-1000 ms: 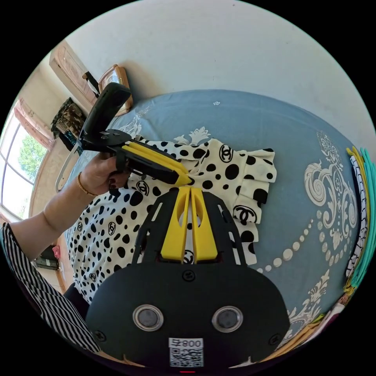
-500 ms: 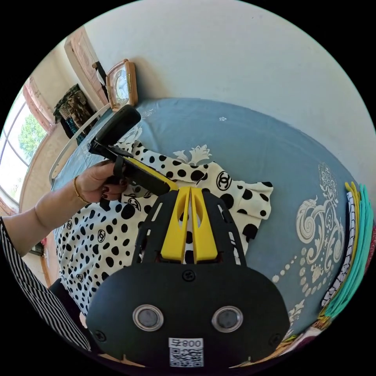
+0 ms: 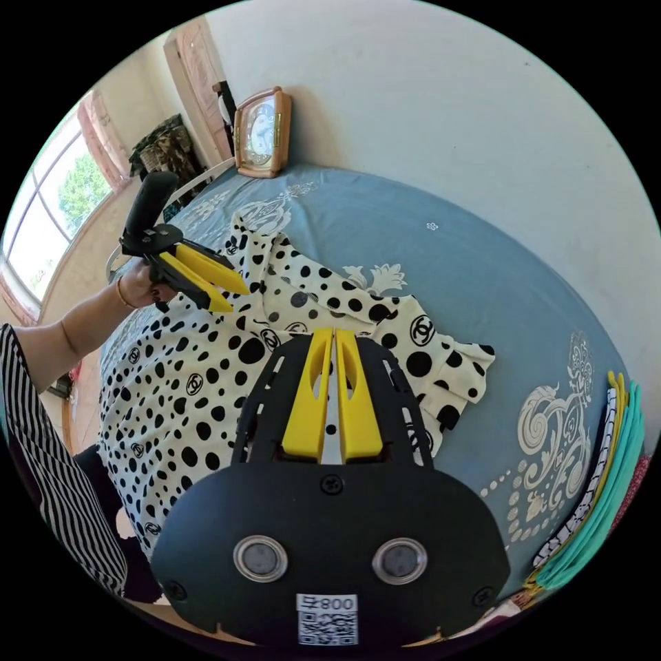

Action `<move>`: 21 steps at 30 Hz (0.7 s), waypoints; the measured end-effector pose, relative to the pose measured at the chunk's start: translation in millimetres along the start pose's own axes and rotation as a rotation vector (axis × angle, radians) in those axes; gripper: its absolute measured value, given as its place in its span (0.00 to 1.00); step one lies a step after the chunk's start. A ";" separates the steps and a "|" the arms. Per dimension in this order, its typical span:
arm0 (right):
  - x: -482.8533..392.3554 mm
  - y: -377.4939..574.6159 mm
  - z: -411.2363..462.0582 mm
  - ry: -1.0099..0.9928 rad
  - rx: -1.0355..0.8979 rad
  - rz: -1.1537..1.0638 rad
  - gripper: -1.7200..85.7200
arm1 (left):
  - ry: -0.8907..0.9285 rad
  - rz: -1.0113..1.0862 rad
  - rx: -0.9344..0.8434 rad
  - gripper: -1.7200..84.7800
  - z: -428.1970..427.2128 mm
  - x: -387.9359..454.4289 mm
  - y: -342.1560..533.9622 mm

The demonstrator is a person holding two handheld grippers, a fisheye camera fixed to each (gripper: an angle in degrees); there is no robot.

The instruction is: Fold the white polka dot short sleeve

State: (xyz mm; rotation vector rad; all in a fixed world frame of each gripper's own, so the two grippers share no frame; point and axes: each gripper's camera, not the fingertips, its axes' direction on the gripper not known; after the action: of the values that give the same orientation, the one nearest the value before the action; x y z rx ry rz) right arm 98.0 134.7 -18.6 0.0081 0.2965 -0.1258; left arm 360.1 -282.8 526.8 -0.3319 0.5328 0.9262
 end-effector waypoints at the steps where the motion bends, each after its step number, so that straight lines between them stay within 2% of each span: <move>1: -1.0 -0.4 2.2 0.008 -0.004 -0.002 0.02 | -0.057 0.029 -0.039 0.11 4.2 7.1 -2.6; 5: 6.2 -6.2 23.6 -0.005 -0.045 0.033 0.02 | -0.234 0.018 -0.031 0.06 -1.4 20.1 -5.2; 14: 25.4 -15.6 39.7 -0.072 -0.056 0.099 0.02 | -0.224 -0.098 0.062 0.05 -29.9 27.8 15.2; 16: 25.9 -17.8 34.9 -0.096 -0.040 0.098 0.02 | -0.276 -0.090 0.078 0.05 -36.2 36.1 17.4; 18: 25.1 -21.3 34.2 -0.034 -0.028 0.095 0.03 | -0.341 -0.113 0.045 0.05 -37.0 38.4 17.6; 21: 26.1 -28.2 40.8 -0.067 -0.053 0.082 0.04 | -0.266 -0.122 0.109 0.06 -49.7 41.4 21.1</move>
State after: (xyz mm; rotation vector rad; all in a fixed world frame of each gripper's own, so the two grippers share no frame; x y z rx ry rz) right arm 131.1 102.4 13.1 -0.0364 0.2327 -0.0365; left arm 348.4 -267.6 461.5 -0.1374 0.3132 0.8047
